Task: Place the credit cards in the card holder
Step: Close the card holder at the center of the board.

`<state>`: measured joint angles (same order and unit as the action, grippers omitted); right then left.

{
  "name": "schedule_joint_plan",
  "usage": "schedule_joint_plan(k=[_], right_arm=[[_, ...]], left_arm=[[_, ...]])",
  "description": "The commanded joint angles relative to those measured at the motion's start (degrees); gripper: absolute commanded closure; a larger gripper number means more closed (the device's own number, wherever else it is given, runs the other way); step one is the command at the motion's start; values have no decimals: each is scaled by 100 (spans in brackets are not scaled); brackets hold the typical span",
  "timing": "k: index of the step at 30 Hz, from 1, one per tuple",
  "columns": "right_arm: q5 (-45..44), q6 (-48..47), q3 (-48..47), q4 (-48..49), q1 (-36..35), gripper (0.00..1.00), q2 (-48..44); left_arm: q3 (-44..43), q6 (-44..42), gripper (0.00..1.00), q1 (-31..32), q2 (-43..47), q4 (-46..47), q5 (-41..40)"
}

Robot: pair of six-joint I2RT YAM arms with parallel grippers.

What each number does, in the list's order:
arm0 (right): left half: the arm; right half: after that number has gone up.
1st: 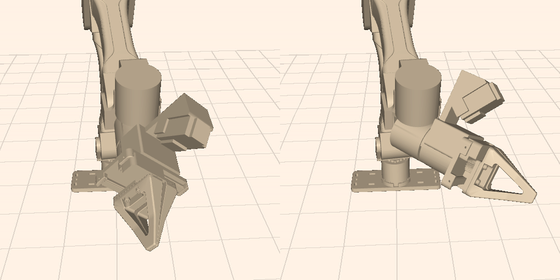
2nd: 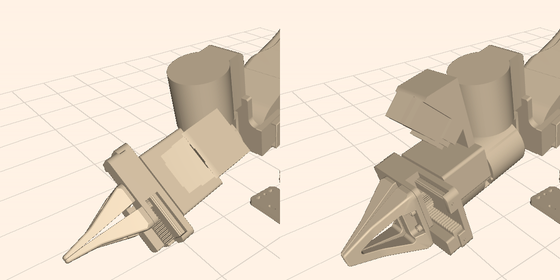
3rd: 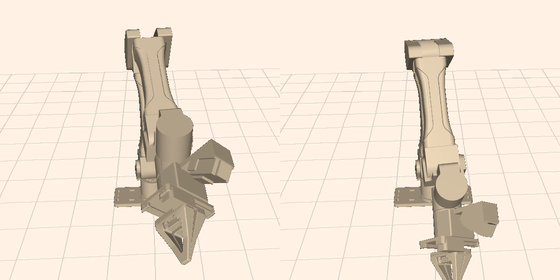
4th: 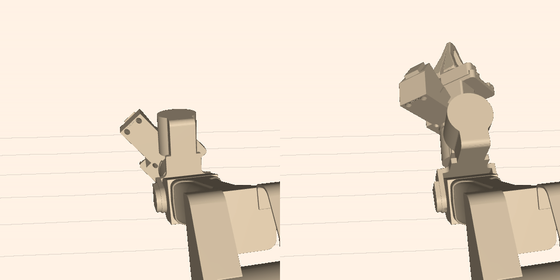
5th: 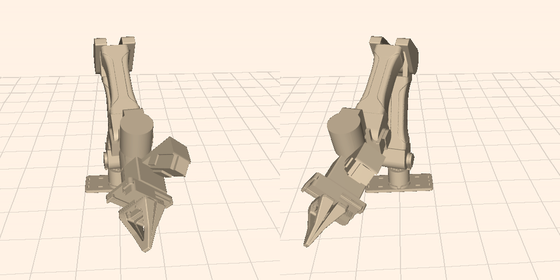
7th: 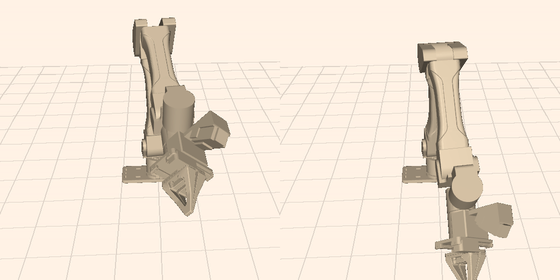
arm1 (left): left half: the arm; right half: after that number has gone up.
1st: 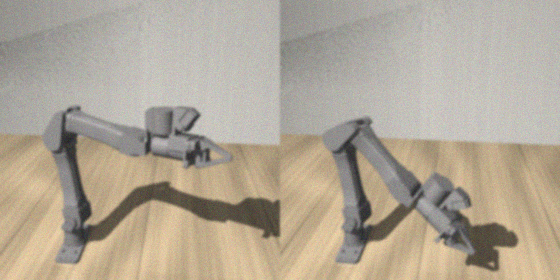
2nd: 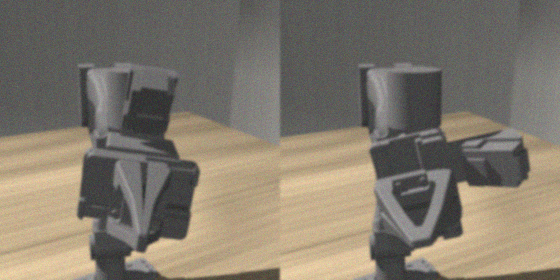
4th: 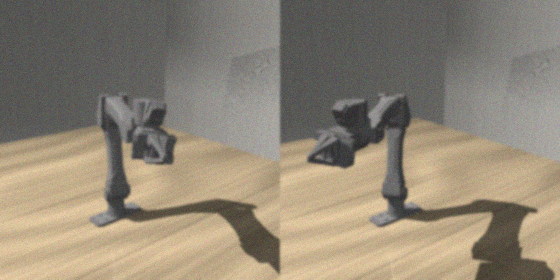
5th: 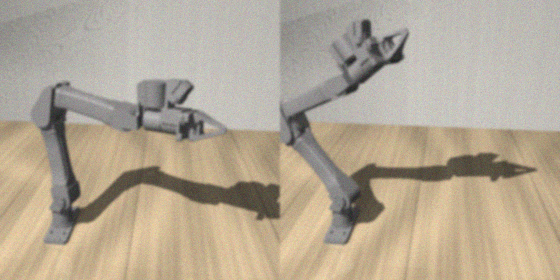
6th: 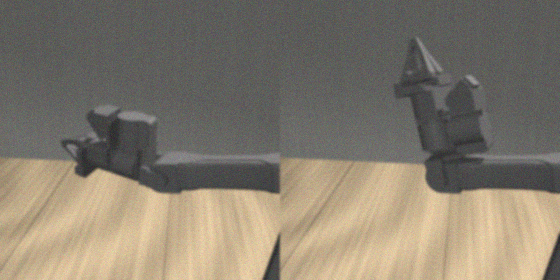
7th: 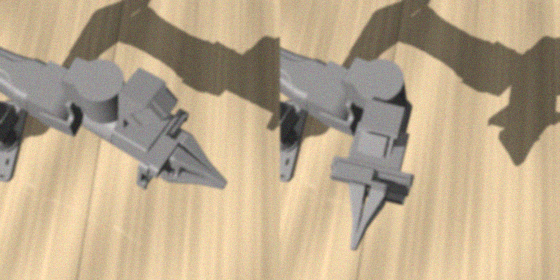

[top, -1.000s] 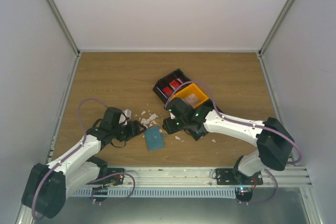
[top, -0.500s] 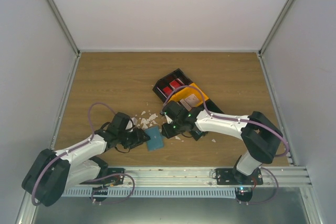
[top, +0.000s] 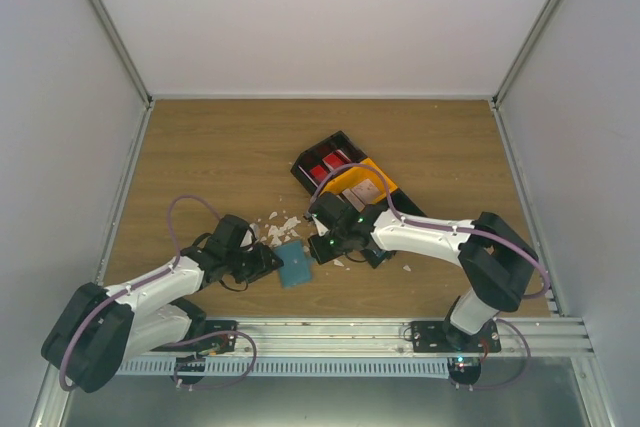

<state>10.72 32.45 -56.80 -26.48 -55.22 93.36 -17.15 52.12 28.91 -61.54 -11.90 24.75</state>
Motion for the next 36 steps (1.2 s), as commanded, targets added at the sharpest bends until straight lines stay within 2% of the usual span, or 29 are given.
schedule_joint_plan(k=[1, 4, 11, 20, 36], right_arm=[[-211, 65, -40, -91, 11, 88, 137], [-214, 38, -42, -117, 11, 85, 140], [0, -19, -34, -73, 11, 99, 106], [583, 141, -69, 493, 3, 100, 112], [743, 55, -493, 625, -95, 100, 822]], left_arm=[[-53, 48, 60, 36, -11, 3, -245], [-69, 36, 61, 36, -40, 12, -251], [-78, 25, 62, 45, -47, 14, -251], [-36, 54, 62, 138, -78, 150, -200], [-52, 36, 67, 248, -372, 153, -400]])
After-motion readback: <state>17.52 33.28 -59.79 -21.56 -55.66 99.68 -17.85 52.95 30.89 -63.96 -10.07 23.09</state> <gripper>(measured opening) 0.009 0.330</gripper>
